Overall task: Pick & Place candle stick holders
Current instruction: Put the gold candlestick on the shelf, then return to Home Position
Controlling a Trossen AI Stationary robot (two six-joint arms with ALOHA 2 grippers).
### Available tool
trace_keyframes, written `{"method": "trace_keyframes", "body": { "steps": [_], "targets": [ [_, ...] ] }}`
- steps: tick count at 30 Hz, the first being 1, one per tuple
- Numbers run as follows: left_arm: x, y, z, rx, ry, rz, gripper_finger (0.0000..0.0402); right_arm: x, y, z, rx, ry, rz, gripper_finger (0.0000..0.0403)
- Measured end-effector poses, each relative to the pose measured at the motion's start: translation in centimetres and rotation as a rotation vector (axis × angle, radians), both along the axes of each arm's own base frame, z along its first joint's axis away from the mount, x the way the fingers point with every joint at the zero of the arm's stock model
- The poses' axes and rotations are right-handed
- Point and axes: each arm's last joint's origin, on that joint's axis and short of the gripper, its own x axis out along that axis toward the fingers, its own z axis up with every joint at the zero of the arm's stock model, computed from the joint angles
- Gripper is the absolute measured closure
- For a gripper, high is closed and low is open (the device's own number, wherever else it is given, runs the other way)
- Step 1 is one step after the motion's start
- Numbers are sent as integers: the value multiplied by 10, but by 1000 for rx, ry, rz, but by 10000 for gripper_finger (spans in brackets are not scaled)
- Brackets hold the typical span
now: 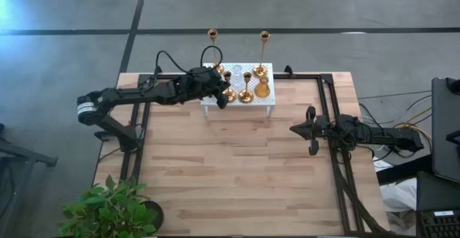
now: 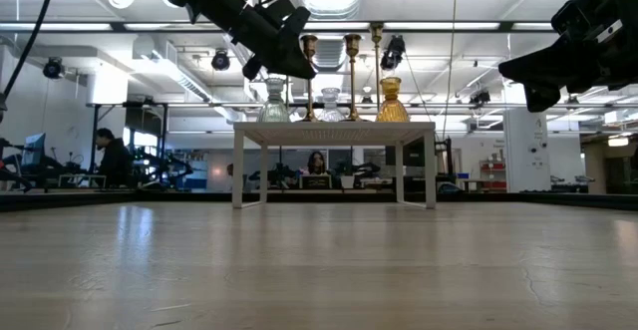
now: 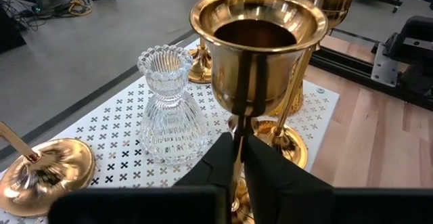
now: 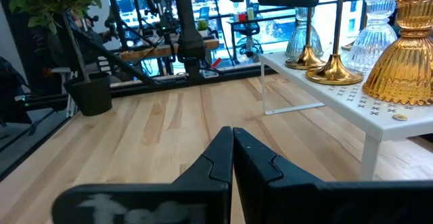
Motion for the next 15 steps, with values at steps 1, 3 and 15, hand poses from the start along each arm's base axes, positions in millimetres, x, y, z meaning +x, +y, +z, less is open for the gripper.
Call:
{"method": "trace_keyframes", "body": {
  "steps": [1, 3, 15],
  "targets": [
    [0, 0, 0, 1, 1, 3, 370, 0, 0, 0, 0, 0, 0, 394],
    [-1, 0, -3, -10, 28, 4, 349, 0, 0, 0, 0, 0, 0, 394],
    [-1, 0, -4, -9, 28, 6, 316, 0, 0, 0, 0, 0, 0, 394]
  ]
}}
